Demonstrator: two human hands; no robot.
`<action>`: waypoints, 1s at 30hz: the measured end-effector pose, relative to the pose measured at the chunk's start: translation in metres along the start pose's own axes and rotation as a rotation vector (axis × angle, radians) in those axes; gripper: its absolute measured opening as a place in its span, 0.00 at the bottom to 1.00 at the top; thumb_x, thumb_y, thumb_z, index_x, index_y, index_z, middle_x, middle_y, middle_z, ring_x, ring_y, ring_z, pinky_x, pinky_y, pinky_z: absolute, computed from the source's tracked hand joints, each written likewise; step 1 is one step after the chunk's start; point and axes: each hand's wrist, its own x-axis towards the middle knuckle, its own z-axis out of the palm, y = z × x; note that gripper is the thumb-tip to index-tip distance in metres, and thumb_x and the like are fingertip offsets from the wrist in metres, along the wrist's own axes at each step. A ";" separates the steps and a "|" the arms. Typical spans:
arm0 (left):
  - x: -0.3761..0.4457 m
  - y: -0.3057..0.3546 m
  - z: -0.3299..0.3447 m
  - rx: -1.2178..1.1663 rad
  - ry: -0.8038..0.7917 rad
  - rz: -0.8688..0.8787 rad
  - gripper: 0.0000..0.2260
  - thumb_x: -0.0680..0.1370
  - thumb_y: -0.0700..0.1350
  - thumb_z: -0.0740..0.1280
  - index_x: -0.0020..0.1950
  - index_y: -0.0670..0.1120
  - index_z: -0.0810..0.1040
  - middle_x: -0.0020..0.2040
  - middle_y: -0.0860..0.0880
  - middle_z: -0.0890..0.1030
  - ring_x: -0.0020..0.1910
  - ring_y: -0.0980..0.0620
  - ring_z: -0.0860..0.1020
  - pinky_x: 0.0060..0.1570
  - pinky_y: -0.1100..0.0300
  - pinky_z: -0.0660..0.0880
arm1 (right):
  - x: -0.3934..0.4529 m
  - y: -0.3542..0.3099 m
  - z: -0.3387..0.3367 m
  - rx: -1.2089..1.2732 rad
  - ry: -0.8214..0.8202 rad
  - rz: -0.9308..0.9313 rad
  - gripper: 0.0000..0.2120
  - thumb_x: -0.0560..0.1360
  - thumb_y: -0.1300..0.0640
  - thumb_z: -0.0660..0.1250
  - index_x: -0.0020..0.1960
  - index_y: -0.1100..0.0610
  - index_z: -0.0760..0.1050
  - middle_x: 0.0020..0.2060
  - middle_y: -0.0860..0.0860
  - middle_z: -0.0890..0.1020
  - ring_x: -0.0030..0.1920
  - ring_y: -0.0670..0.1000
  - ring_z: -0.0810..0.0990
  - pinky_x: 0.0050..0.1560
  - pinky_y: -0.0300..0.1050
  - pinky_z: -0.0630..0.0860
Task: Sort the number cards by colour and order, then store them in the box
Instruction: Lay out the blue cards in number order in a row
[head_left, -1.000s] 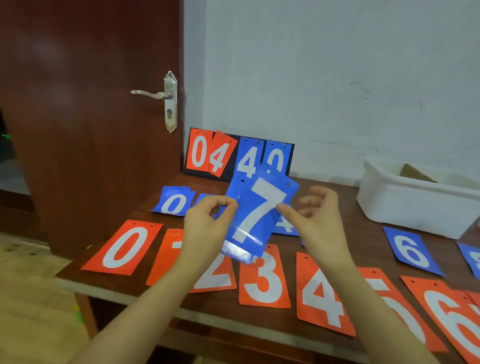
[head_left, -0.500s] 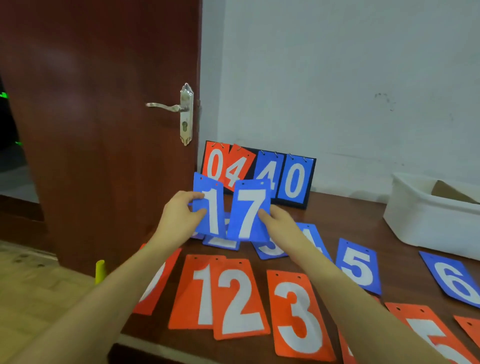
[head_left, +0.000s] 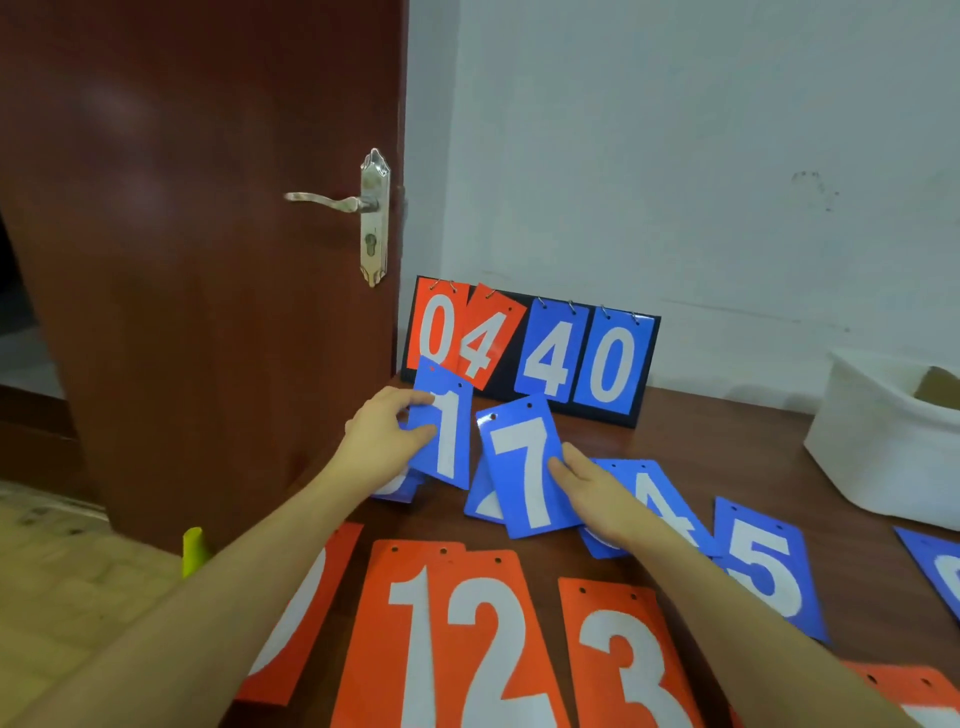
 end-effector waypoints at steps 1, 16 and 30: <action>0.001 0.003 0.003 -0.025 -0.019 -0.004 0.14 0.74 0.41 0.68 0.60 0.46 0.76 0.60 0.47 0.75 0.56 0.49 0.74 0.57 0.51 0.73 | -0.002 0.004 -0.006 0.013 0.004 0.007 0.20 0.81 0.46 0.52 0.67 0.56 0.64 0.53 0.47 0.75 0.47 0.41 0.76 0.38 0.23 0.71; -0.017 0.045 0.038 0.218 -0.012 0.113 0.21 0.78 0.56 0.60 0.70 0.54 0.65 0.66 0.50 0.71 0.64 0.49 0.69 0.65 0.51 0.62 | -0.031 -0.018 -0.033 0.192 0.179 -0.187 0.14 0.81 0.53 0.56 0.50 0.65 0.68 0.46 0.61 0.77 0.47 0.56 0.76 0.53 0.53 0.74; -0.092 0.211 0.155 -0.577 -0.059 0.203 0.22 0.73 0.38 0.69 0.62 0.52 0.67 0.36 0.52 0.74 0.32 0.59 0.75 0.36 0.67 0.75 | -0.161 0.048 -0.137 0.394 0.660 -0.311 0.18 0.74 0.65 0.66 0.57 0.46 0.68 0.36 0.53 0.79 0.37 0.50 0.82 0.37 0.46 0.79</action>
